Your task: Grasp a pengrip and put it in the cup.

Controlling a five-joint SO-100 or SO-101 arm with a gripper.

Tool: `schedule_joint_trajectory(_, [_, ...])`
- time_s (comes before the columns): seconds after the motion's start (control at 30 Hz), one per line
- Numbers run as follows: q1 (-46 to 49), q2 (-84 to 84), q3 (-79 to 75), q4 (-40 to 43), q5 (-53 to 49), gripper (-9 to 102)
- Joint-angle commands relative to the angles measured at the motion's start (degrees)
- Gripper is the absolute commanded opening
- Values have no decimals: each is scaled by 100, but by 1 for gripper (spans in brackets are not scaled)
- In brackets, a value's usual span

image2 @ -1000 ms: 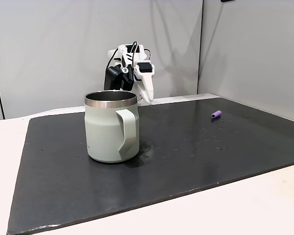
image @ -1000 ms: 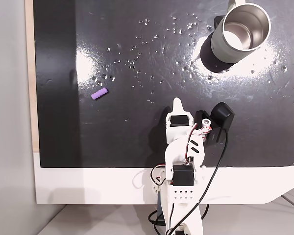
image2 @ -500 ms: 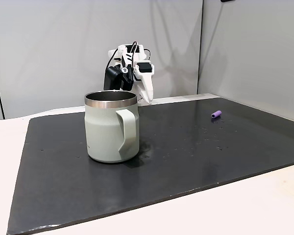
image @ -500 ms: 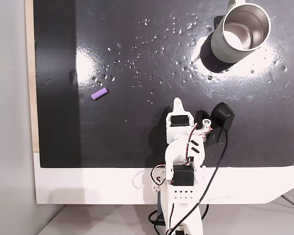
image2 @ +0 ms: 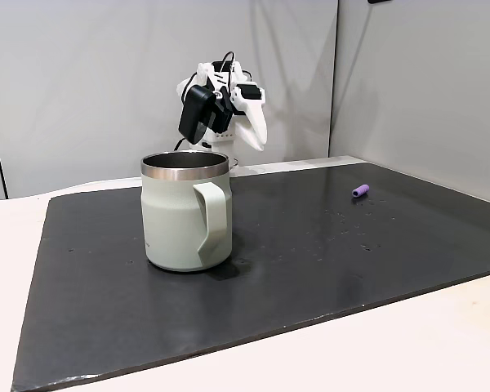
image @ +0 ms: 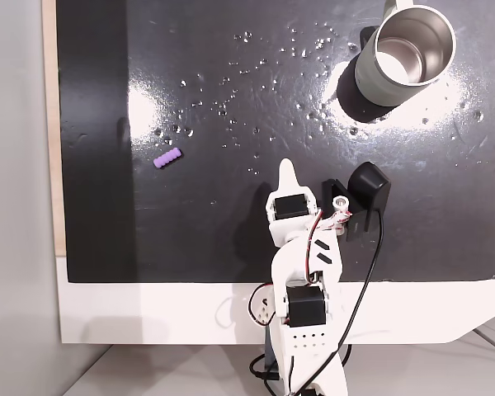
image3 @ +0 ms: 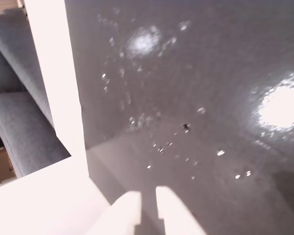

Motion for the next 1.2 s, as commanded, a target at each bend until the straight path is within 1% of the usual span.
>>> schedule_joint_trajectory(0.0, [-149,-413,-940,88,-44,0])
schedule_joint_trajectory(0.17, [-439,-1459,-2057,176,62,0])
schedule_joint_trajectory(0.37, [-747,-3120,-3779,466,510,0])
schedule_joint_trajectory(0.63, [-1529,-5115,-5941,1187,1239,0])
schedule_joint_trajectory(0.8, [-2039,-6363,-7146,1828,1811,0])
schedule_joint_trajectory(0.9, [-2241,-6882,-7550,2021,2074,0])
schedule_joint_trajectory(1.17, [-2549,-8042,-8200,2382,2294,0])
